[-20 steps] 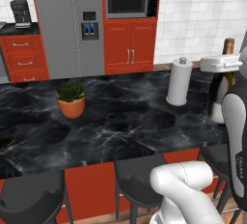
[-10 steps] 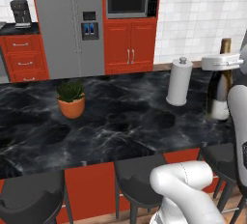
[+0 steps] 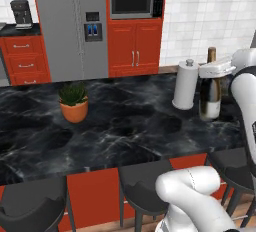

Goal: Get the candle and the wine from the cabinet and move them to the dining counter.

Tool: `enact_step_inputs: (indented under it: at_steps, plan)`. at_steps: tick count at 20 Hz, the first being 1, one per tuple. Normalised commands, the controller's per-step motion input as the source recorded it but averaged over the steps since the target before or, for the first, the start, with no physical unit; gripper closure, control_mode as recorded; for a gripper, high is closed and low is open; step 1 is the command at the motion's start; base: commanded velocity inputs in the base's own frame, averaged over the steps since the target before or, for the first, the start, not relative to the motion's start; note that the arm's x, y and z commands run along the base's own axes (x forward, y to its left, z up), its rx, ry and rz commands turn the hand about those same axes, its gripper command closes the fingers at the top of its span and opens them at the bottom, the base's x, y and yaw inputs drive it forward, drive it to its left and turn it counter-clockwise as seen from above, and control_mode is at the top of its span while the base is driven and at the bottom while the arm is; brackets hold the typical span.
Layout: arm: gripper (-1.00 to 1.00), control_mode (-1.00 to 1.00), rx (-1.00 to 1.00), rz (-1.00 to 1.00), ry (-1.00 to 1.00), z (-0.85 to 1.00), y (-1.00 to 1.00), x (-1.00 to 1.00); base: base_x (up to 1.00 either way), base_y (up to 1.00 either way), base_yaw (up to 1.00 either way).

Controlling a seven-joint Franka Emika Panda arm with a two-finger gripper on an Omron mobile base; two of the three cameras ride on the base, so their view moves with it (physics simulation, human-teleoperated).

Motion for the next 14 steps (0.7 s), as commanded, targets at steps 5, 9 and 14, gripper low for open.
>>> enact_step_inputs:
  at_steps: [5, 9, 14]
  plan:
    - [1.00, -1.00, 0.01, 0.28, 0.00, -0.53, 0.00, 0.98, 0.00, 0.00, 0.00]
    - [1.00, -1.00, 0.04, 0.28, 0.03, -0.54, 0.00, 0.94, 0.00, 0.00, 0.00]
    - [1.00, -1.00, 0.08, 0.26, 0.16, -0.37, 0.00, 0.72, 0.00, 0.00, 0.00]
